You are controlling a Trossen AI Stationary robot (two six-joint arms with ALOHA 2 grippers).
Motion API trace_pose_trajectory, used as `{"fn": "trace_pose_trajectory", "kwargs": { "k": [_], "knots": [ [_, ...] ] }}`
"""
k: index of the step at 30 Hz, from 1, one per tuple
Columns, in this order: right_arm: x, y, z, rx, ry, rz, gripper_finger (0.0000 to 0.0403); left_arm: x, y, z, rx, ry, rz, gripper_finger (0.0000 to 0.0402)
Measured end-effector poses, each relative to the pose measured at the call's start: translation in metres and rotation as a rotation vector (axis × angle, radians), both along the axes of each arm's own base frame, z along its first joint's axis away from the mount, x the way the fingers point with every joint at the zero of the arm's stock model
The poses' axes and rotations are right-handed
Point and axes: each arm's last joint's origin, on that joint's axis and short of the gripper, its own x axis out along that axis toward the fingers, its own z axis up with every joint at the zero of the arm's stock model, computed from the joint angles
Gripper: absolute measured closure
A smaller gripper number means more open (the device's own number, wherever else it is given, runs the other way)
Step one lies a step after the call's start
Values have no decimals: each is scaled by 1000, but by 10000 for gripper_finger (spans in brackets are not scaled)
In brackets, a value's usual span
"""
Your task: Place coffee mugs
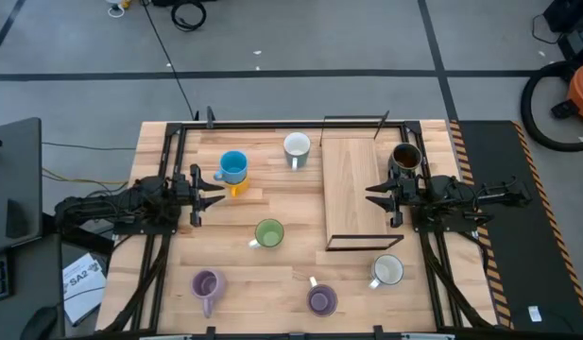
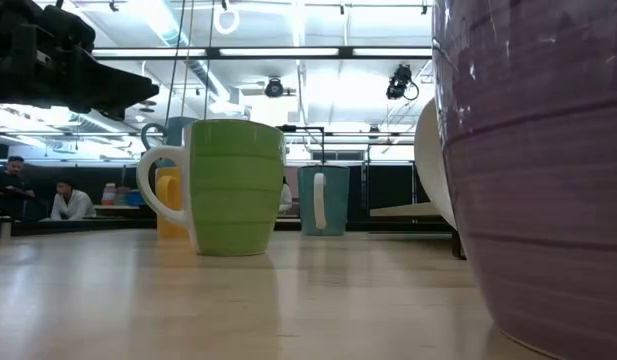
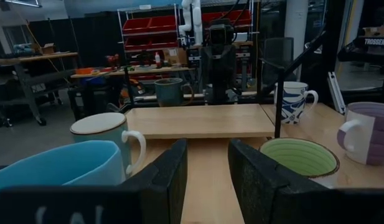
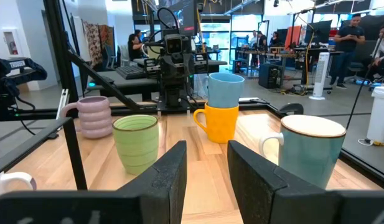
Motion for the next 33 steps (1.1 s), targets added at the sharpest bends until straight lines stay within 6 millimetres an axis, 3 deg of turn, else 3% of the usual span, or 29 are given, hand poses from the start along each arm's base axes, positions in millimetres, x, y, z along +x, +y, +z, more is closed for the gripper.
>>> {"fn": "trace_pose_trajectory", "kwargs": {
  "k": [5,9,16,22,26,33],
  "knots": [
    [0,0,0,0,0,0,281,0,0,2,2,-25,0,278],
    [0,0,0,0,0,0,281,-2,0,14,13,-150,8,278],
    [0,0,0,0,0,0,281,-10,7,39,-56,-262,259,278],
    [0,0,0,0,0,0,281,-19,9,57,-169,-231,369,273],
    [0,0,0,0,1,0,281,-20,10,61,-229,-177,396,246],
    [0,0,0,0,0,0,281,-9,11,65,-248,-79,418,165]
  ]
}}
